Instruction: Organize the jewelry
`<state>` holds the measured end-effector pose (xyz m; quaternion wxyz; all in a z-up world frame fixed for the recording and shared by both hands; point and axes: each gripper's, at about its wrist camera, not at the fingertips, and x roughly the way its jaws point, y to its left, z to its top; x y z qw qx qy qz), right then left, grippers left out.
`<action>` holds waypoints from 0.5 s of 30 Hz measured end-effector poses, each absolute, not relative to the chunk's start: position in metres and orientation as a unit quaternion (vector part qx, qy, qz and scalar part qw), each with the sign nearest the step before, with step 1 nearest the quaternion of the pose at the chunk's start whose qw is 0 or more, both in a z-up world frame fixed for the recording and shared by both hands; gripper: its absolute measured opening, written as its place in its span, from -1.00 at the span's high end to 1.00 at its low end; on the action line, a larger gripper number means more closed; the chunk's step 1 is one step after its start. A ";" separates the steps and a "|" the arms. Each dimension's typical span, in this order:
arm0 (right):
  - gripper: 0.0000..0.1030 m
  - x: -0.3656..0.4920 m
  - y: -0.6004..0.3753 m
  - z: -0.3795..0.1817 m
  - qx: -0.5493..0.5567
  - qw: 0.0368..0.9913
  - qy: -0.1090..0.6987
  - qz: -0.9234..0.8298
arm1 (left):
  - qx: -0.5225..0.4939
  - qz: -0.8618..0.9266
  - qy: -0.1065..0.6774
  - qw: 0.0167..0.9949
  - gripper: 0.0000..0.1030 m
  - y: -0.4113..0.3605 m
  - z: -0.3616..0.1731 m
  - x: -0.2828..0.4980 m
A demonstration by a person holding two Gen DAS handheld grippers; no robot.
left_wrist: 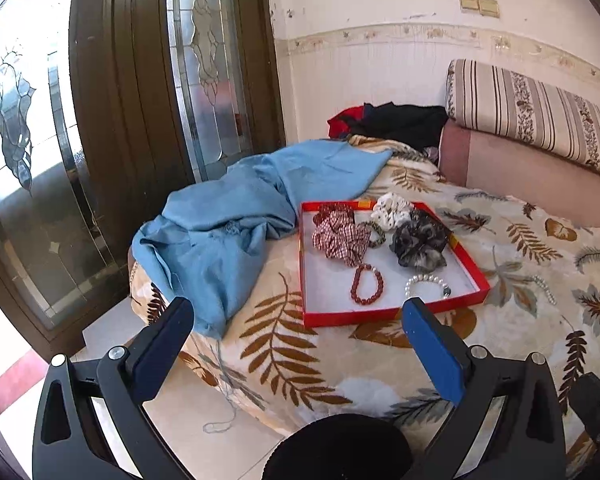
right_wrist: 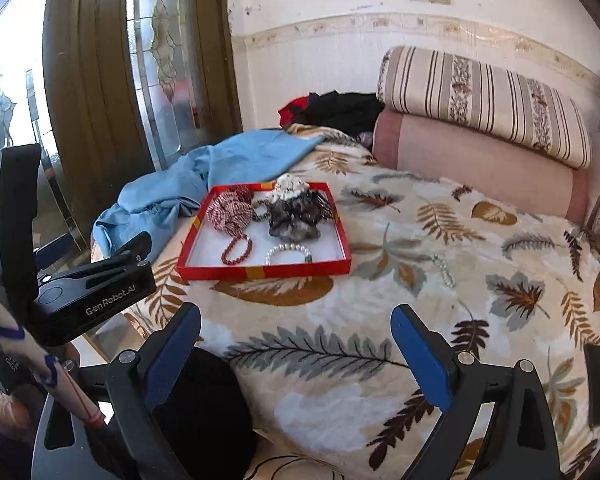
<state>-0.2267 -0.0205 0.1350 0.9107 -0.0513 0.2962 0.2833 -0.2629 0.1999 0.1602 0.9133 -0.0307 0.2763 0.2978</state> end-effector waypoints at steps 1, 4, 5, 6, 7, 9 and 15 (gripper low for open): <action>-0.91 -0.224 -0.021 0.132 -0.049 0.910 0.300 0.282 | -0.030 0.298 0.279 0.912 -1.00 0.201 0.158 -0.261; -0.91 -0.220 -0.018 0.127 -0.052 0.908 0.307 0.279 | -0.030 0.298 0.285 0.911 -1.00 0.202 0.152 -0.258; -0.91 -0.219 -0.018 0.126 -0.053 0.908 0.308 0.278 | -0.029 0.299 0.286 0.910 -1.00 0.203 0.151 -0.257; -0.91 -0.219 -0.017 0.125 -0.054 0.908 0.309 0.278 | -0.029 0.297 0.286 0.910 -1.00 0.203 0.149 -0.256; -0.91 -0.219 -0.016 0.125 -0.055 0.908 0.309 0.277 | -0.029 0.297 0.287 0.910 -1.00 0.202 0.148 -0.256; -0.91 -0.218 -0.016 0.124 -0.057 0.909 0.309 0.275 | -0.028 0.296 0.289 0.910 -1.00 0.202 0.146 -0.255; -0.91 -0.215 -0.019 0.120 -0.056 0.908 0.313 0.271 | -0.032 0.292 0.297 0.908 -1.00 0.204 0.142 -0.252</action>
